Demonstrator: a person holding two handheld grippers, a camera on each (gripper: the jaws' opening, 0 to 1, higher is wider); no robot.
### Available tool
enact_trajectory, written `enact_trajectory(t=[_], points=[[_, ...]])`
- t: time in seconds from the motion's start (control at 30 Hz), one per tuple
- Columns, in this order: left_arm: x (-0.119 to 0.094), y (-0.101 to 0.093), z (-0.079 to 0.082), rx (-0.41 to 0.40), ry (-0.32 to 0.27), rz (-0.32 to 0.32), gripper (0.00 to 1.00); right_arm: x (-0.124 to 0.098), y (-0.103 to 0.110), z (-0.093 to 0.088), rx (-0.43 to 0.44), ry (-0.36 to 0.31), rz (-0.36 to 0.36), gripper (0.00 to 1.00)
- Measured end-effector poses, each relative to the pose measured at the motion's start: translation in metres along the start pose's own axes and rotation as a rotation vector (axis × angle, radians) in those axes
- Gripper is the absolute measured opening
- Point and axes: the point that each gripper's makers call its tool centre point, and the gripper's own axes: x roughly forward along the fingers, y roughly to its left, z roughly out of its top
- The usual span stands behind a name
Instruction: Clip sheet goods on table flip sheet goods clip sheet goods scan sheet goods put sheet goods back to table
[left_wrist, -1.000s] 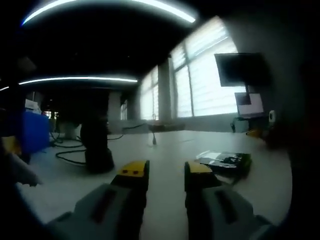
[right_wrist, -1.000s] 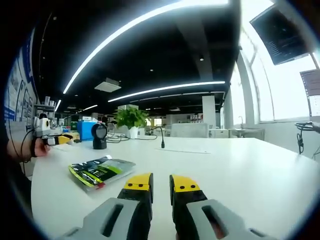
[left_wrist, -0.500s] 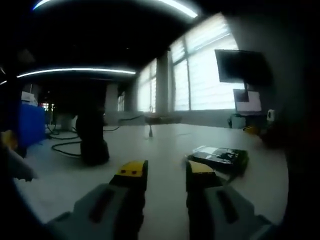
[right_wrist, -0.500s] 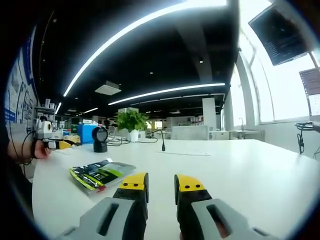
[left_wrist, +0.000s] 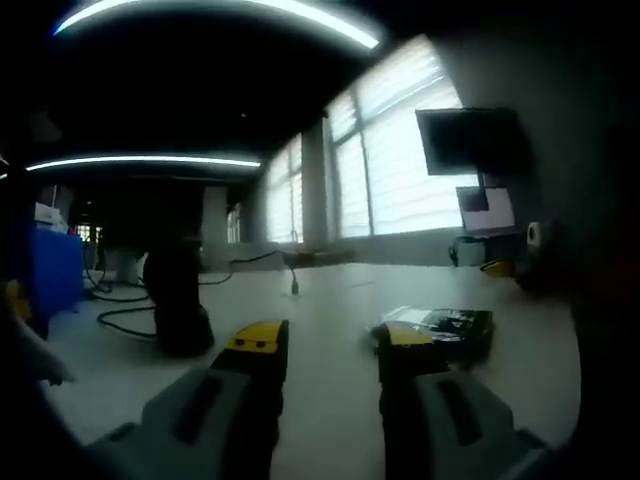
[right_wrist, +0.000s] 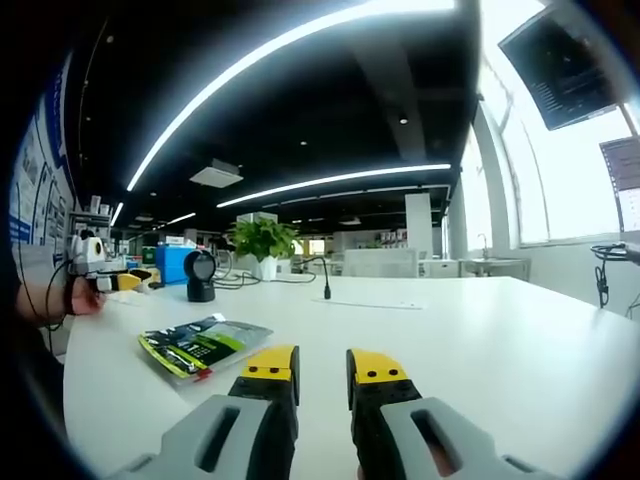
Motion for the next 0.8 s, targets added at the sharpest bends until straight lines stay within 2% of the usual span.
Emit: enact_trajectory(t=[0.1, 0.2, 0.33, 0.37, 0.47, 0.6, 0.67, 0.73, 0.8], points=[[0.009, 0.005, 0.005, 0.021, -0.019, 0.038, 0.29, 0.000, 0.000, 0.000, -0.001, 0.002, -0.003, 0.15], [0.028, 0.000, 0.005, 0.056, -0.030, 0.025, 0.29, 0.000, -0.001, 0.001, 0.001, -0.003, -0.006, 0.14], [0.045, -0.005, -0.005, 0.064, 0.016, 0.006, 0.30, -0.001, -0.002, 0.001, 0.005, -0.004, -0.008, 0.14], [0.043, -0.006, -0.006, 0.064, 0.023, 0.002, 0.30, -0.001, -0.002, 0.001, 0.005, -0.004, -0.008, 0.14], [0.031, -0.001, -0.001, -0.010, 0.019, 0.020, 0.30, 0.000, -0.002, 0.000, 0.003, -0.003, -0.009, 0.14], [0.011, 0.002, 0.010, -0.005, 0.009, 0.028, 0.30, 0.000, -0.001, 0.000, -0.001, 0.001, -0.008, 0.14], [0.003, 0.002, 0.008, 0.009, 0.008, 0.033, 0.32, 0.000, -0.001, 0.000, -0.002, 0.001, -0.012, 0.14], [-0.003, 0.009, 0.001, 0.080, 0.031, 0.074, 0.36, 0.000, -0.002, 0.000, -0.002, -0.001, -0.014, 0.14], [-0.005, 0.012, -0.008, 0.053, 0.060, 0.083, 0.36, 0.000, -0.002, 0.001, -0.004, -0.002, -0.016, 0.14]])
